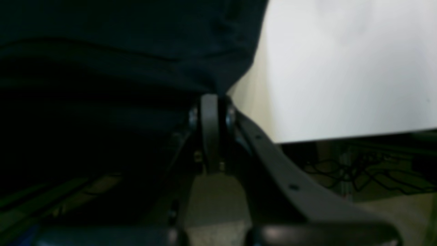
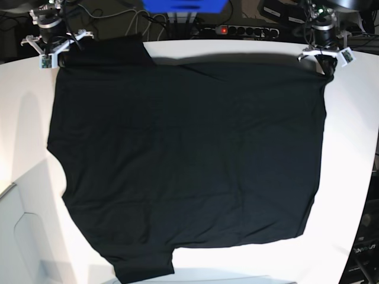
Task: Fold the T-shirt properly
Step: 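Lift the shoulder edge with both grippers and pull it toward the robot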
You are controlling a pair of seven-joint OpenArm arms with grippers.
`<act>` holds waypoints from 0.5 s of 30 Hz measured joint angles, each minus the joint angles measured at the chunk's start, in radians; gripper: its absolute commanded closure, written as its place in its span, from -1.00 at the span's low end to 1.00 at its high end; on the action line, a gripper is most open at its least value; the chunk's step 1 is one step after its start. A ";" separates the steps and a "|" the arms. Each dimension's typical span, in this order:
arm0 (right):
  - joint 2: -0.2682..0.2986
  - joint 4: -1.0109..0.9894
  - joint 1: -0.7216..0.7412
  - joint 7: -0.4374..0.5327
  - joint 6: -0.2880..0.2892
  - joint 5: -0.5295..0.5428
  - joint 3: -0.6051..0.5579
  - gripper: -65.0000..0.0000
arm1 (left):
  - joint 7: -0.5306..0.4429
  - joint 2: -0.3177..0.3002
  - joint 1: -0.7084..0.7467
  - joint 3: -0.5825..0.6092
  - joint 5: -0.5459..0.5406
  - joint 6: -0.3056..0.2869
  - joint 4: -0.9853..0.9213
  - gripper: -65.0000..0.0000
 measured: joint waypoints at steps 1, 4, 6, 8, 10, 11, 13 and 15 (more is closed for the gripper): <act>-0.001 0.000 -0.003 0.000 0.000 0.001 0.004 1.00 | 0.000 0.002 0.005 0.000 0.000 0.000 0.000 1.00; 0.000 0.000 -0.003 0.001 0.006 0.003 0.035 1.00 | 0.000 0.021 0.005 0.000 0.000 0.000 0.000 1.00; 0.000 0.000 0.002 0.000 0.006 0.000 0.041 1.00 | 0.002 0.023 0.005 0.001 0.000 -0.004 0.000 1.00; 0.000 0.000 0.007 0.000 0.006 0.000 0.036 1.00 | 0.002 0.021 0.005 0.001 0.000 -0.003 0.000 1.00; 0.000 0.000 0.013 0.000 0.005 -0.004 0.012 1.00 | 0.003 0.021 0.000 0.001 0.000 -0.003 0.000 1.00; 0.000 0.000 0.016 0.000 0.006 -0.004 -0.001 1.00 | 0.003 0.020 -0.006 0.001 0.000 -0.003 0.002 1.00; 0.000 0.000 0.024 0.000 0.006 -0.003 -0.020 1.00 | 0.003 0.021 -0.026 0.000 0.000 0.001 0.008 1.00; 0.000 0.000 0.026 0.000 0.005 -0.005 -0.039 1.00 | -0.003 0.021 -0.042 0.000 0.000 0.000 0.014 1.00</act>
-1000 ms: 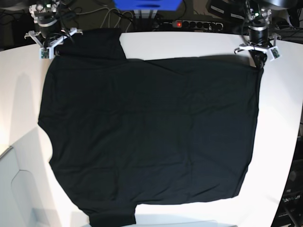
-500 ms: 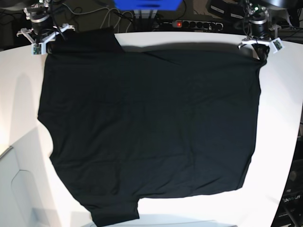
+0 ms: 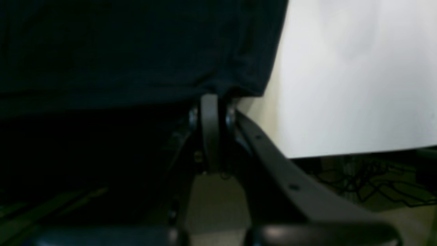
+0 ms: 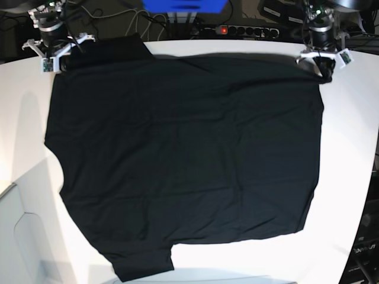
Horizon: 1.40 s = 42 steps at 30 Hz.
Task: Fold the T-shirt properly
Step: 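Lift the shoulder edge with both grippers and pull it toward the robot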
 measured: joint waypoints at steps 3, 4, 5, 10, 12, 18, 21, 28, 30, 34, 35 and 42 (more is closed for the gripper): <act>0.001 0.000 0.004 0.000 0.000 0.001 -0.043 1.00 | 0.000 0.001 -0.010 0.000 0.000 0.000 0.000 1.00; 0.000 0.000 0.016 -0.002 0.001 -0.001 -0.047 1.00 | 0.006 0.002 -0.017 0.000 0.000 0.000 0.000 1.00; 0.000 0.000 0.032 -0.006 0.000 -0.005 -0.047 1.00 | 0.006 0.003 -0.026 -0.001 0.000 0.002 0.000 1.00; 0.002 0.000 0.087 -0.003 0.000 -0.004 -0.045 1.00 | 0.006 0.002 -0.051 0.000 0.000 0.003 0.000 1.00; 0.002 0.000 0.109 -0.003 0.001 -0.004 -0.044 1.00 | 0.006 0.003 -0.053 -0.001 0.000 0.004 0.000 1.00; 0.002 0.000 0.182 -0.011 0.001 -0.006 -0.044 1.00 | 0.006 -0.003 -0.090 -0.001 0.000 0.004 0.000 1.00; 0.005 0.000 0.223 -0.012 0.001 -0.007 -0.044 1.00 | 0.006 0.000 -0.098 -0.001 0.000 0.004 0.000 1.00; 0.035 0.000 0.315 -0.014 0.001 -0.003 -0.043 1.00 | 0.006 -0.002 -0.112 -0.002 0.004 0.004 0.000 1.00; 0.038 -0.003 0.346 -0.016 0.001 -0.007 -0.042 1.00 | 0.007 -0.002 -0.128 -0.002 0.003 0.007 -0.001 1.00; 0.038 -0.004 0.389 -0.018 0.002 -0.006 -0.049 1.00 | 0.006 -0.003 -0.166 -0.002 0.003 0.003 -0.002 1.00; 0.038 -0.005 0.398 -0.018 0.002 -0.007 -0.051 1.00 | 0.007 -0.003 -0.168 -0.002 0.003 0.003 -0.003 1.00; 0.039 -0.099 0.457 -0.013 0.002 -0.003 -0.052 1.00 | 0.012 -0.003 -0.240 -0.001 0.003 0.005 -0.008 1.00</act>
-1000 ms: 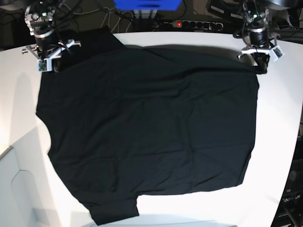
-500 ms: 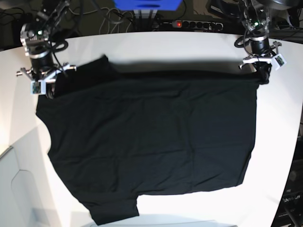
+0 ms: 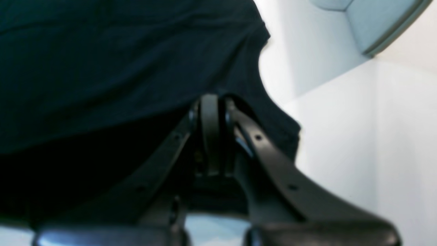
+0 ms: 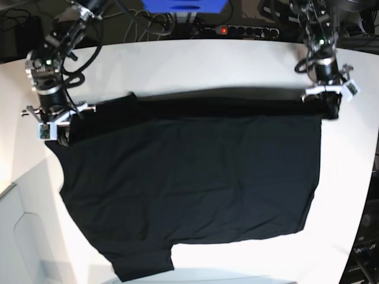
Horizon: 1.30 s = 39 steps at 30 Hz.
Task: Fold the T-shirt properly
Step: 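Lift the shoulder edge with both grippers and pull it toward the robot, then lower the held shoulder edge and open both grippers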
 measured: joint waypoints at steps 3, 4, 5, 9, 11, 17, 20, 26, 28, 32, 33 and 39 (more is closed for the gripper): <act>0.021 -0.044 0.014 -0.005 -0.002 -0.004 -0.006 1.00 | -0.002 0.000 -0.014 0.001 0.000 -0.001 -0.001 1.00; 0.028 -0.058 0.021 -0.005 0.000 -0.007 -0.010 1.00 | -0.001 -0.002 -0.017 0.001 0.000 0.000 -0.003 1.00; 0.031 -0.072 0.027 -0.003 0.000 -0.005 -0.018 1.00 | 0.003 -0.008 -0.024 0.003 0.000 0.001 -0.007 1.00; 0.061 -0.130 0.064 -0.005 0.000 -0.003 -0.057 1.00 | -0.002 -0.020 -0.056 0.006 0.000 0.000 -0.006 1.00; 0.068 -0.151 0.085 -0.001 -0.002 -0.002 -0.063 1.00 | -0.006 -0.020 -0.069 0.006 0.000 -0.001 -0.017 1.00; 0.085 -0.230 0.148 -0.001 0.000 -0.017 -0.068 1.00 | 0.004 -0.033 -0.107 0.011 0.000 0.002 -0.088 1.00; 0.089 -0.264 0.179 0.001 -0.001 -0.091 -0.065 1.00 | 0.002 -0.039 -0.120 0.035 0.000 0.003 -0.102 1.00; 0.084 -0.290 0.197 0.011 0.000 -0.116 -0.064 1.00 | 0.001 -0.090 -0.148 0.097 0.000 0.002 -0.148 1.00; 0.083 -0.299 0.203 0.001 0.000 -0.123 -0.064 1.00 | 0.001 -0.097 -0.168 0.102 0.000 0.002 -0.174 1.00; 0.086 -0.334 0.233 0.011 0.000 -0.119 -0.063 1.00 | 0.002 -0.097 -0.200 0.102 0.000 0.002 -0.215 1.00; 0.086 -0.341 0.233 0.011 0.000 -0.119 -0.063 1.00 | 0.001 -0.097 -0.200 0.102 0.000 0.002 -0.215 1.00; 0.089 -0.346 0.248 0.005 0.000 -0.127 -0.064 1.00 | 0.000 -0.097 -0.230 0.102 0.000 0.002 -0.225 1.00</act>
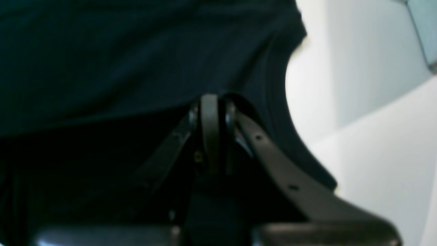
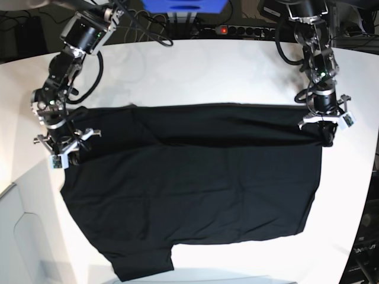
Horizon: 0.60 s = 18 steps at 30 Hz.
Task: Fold the T-shirt properly
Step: 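Lower the held shoulder edge and open both grippers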
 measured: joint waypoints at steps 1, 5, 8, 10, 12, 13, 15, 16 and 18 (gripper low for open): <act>0.000 0.000 0.005 0.003 0.000 0.003 -0.002 1.00 | 0.001 0.000 -0.012 0.000 0.000 0.000 -0.013 1.00; -0.003 -0.011 0.018 -0.001 0.000 0.003 -0.001 1.00 | 0.001 0.000 -0.045 0.000 0.000 -0.002 -0.060 1.00; 0.000 -0.046 0.032 0.006 0.000 0.005 -0.002 1.00 | 0.001 0.000 -0.059 0.000 0.000 0.000 -0.093 1.00; 0.003 -0.063 0.031 0.004 0.000 0.003 -0.003 1.00 | 0.002 -0.001 -0.065 0.000 0.000 0.000 -0.106 1.00; 0.011 -0.074 0.026 0.005 0.000 0.003 -0.002 1.00 | 0.001 -0.014 -0.069 0.002 0.000 -0.001 -0.113 1.00; 0.014 -0.085 0.029 0.004 0.000 0.003 -0.001 1.00 | 0.000 -0.022 -0.072 0.006 0.000 -0.002 -0.122 1.00; 0.014 -0.113 0.046 -0.001 0.000 -0.002 -0.001 1.00 | 0.004 -0.035 -0.090 0.033 0.000 0.005 -0.138 1.00; 0.013 -0.121 0.052 0.003 0.000 0.000 -0.002 1.00 | 0.005 -0.044 -0.092 0.050 0.000 0.004 -0.138 1.00; 0.012 -0.126 0.058 0.005 0.000 0.003 -0.002 1.00 | 0.002 -0.057 -0.103 0.075 0.000 -0.001 -0.146 1.00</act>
